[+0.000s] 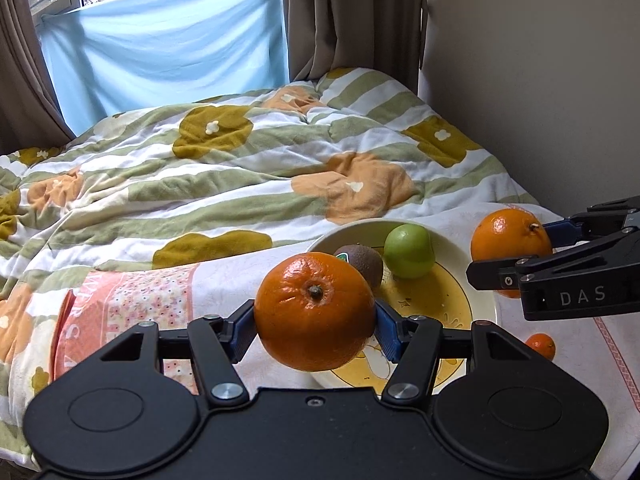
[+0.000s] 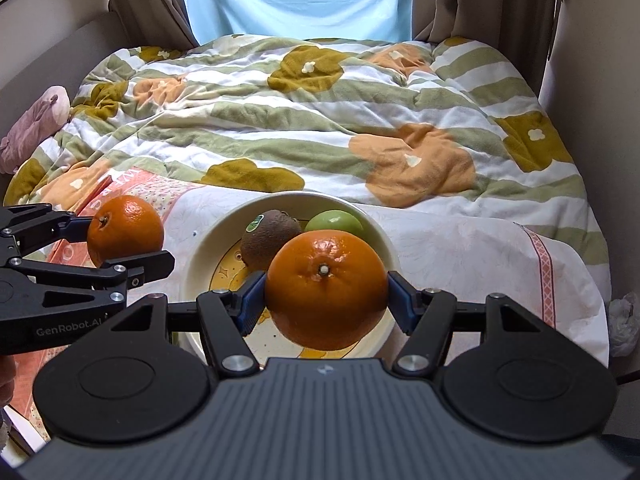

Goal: Organize fruits
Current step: 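Carry both oranges over the duck bowl and lower them in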

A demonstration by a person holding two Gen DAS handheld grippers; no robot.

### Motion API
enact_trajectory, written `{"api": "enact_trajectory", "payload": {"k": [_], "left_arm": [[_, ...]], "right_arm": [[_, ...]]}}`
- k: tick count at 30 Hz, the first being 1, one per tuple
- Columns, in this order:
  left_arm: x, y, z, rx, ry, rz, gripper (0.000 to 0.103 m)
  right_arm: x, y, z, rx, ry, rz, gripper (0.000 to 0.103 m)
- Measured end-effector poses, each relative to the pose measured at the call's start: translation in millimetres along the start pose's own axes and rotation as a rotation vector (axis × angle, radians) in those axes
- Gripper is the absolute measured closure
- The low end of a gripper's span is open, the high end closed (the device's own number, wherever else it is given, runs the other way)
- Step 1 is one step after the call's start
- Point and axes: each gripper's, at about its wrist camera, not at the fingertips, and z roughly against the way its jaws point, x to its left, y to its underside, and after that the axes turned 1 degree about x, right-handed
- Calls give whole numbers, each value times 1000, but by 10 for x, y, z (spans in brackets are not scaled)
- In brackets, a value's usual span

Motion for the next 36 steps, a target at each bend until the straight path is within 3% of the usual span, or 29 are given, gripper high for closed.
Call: {"api": "enact_trajectory", "payload": {"k": [8,14,19,36], "left_arm": [[-213,38,-547,104,-17,-66,38],[-318,75,-707,146,-24,-94,38],[-353,59,-635,117,-6,-95,18],[-157,236,-35,62,-50,12,14]], "right_arm": [[-246,-53,-342,67,-18,6,25],[-322,-39,-437,84,-32,-7,25],[-320,-35,-438,81,-36,-8,25],[-28,83,-547,73,-53,74,25]]}}
